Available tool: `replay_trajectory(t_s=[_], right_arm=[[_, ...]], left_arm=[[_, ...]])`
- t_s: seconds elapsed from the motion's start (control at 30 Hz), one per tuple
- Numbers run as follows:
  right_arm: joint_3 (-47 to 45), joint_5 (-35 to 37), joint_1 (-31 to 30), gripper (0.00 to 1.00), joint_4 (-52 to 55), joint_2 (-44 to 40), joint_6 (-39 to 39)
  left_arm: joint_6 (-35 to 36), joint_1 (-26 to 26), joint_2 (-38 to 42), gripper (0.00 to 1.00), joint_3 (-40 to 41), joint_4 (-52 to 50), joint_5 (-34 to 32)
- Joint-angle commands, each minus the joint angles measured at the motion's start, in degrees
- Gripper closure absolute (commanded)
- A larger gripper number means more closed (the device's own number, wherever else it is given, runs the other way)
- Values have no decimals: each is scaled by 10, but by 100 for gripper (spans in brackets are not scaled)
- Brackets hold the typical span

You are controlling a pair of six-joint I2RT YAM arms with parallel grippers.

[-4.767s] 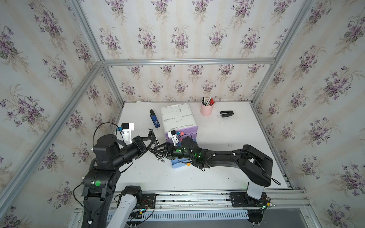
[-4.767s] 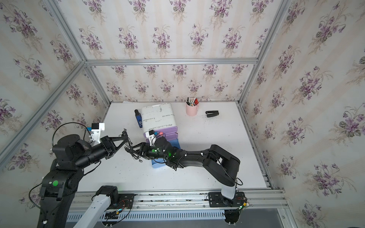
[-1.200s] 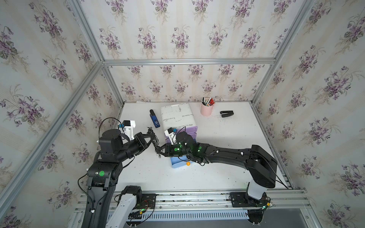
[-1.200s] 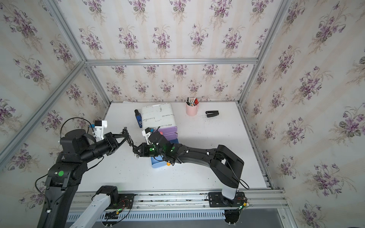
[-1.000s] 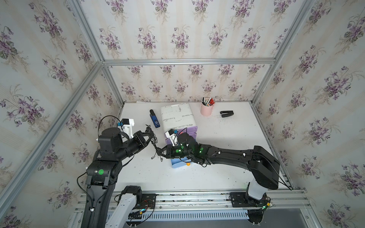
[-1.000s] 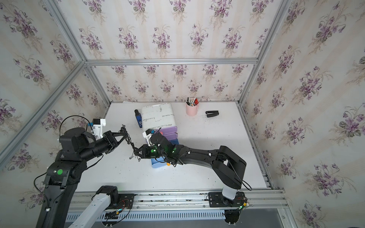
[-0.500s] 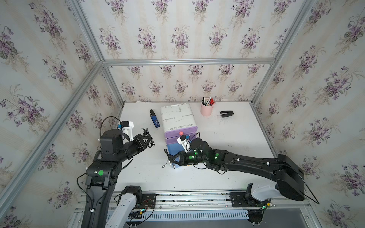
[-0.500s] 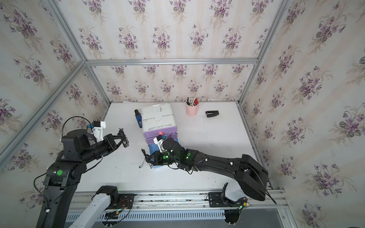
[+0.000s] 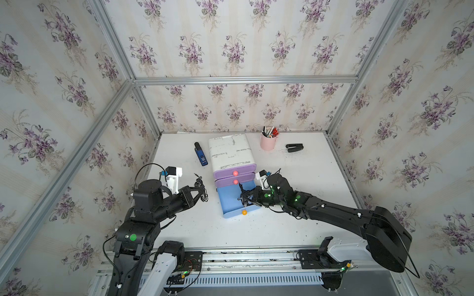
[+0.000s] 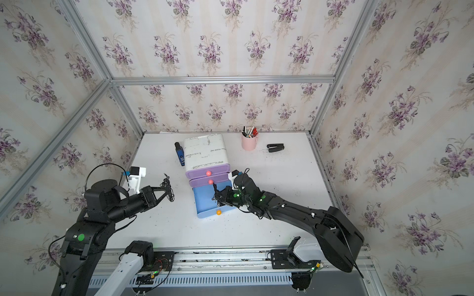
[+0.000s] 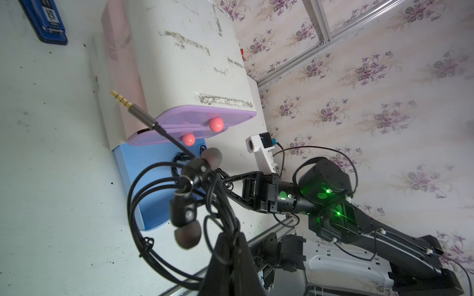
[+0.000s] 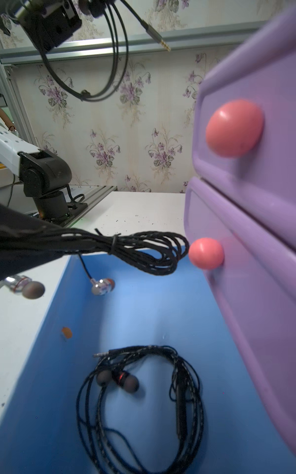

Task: Place the wired earphones into the drawer by color
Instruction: Place the wired earphones in the drawer.

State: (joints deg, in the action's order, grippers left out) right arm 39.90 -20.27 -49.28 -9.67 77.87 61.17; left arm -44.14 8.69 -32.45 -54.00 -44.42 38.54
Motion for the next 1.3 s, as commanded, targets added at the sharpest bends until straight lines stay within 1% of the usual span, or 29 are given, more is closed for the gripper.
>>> replay_trajectory(t_s=[0.0, 0.07, 0.17, 0.23, 0.3, 0.37, 0.43, 0.53, 0.6, 0.73, 0.87, 0.97, 1.07, 1.17, 1.27], right_arm=[[-2, -7, 8, 100, -23, 9, 6], [-7, -4, 14, 100, -26, 12, 10], [-16, 0, 23, 100, -32, 16, 15], [-16, 9, 26, 100, -22, 17, 13], [-18, 17, 30, 100, -15, 16, 11], [-24, 19, 36, 100, -14, 15, 13], [-27, 18, 42, 100, -14, 15, 12], [-26, 20, 48, 96, -4, 15, 6], [-25, 24, 52, 92, 4, 19, 0], [-25, 16, 59, 88, 1, 31, -3], [-20, 10, 63, 88, -13, 53, -2], [-12, 7, 63, 85, -24, 69, -4], [0, 0, 64, 77, -25, 86, -9], [3, -1, 64, 64, -22, 93, -13], [0, 0, 64, 53, -15, 85, -18]], left_arm=[[-25, 36, 11, 98, 13, 53, 2], [-41, 79, 16, 98, 30, 78, -20], [-51, 167, 6, 99, 52, 111, -87], [-54, 228, -13, 99, 63, 137, -131], [-49, 287, -39, 100, 69, 148, -190], [-41, 315, -61, 100, 70, 155, -230], [-45, 322, -79, 100, 77, 172, -242], [-51, 324, -100, 100, 91, 197, -252], [-48, 325, -114, 100, 97, 206, -262], [-52, 330, -138, 100, 113, 231, -250], [-56, 341, -152, 100, 123, 242, -257], [-60, 344, -165, 100, 133, 254, -258], [-68, 346, -180, 100, 142, 269, -258], [-74, 349, -193, 100, 154, 282, -260], [-79, 350, -202, 100, 163, 286, -265]])
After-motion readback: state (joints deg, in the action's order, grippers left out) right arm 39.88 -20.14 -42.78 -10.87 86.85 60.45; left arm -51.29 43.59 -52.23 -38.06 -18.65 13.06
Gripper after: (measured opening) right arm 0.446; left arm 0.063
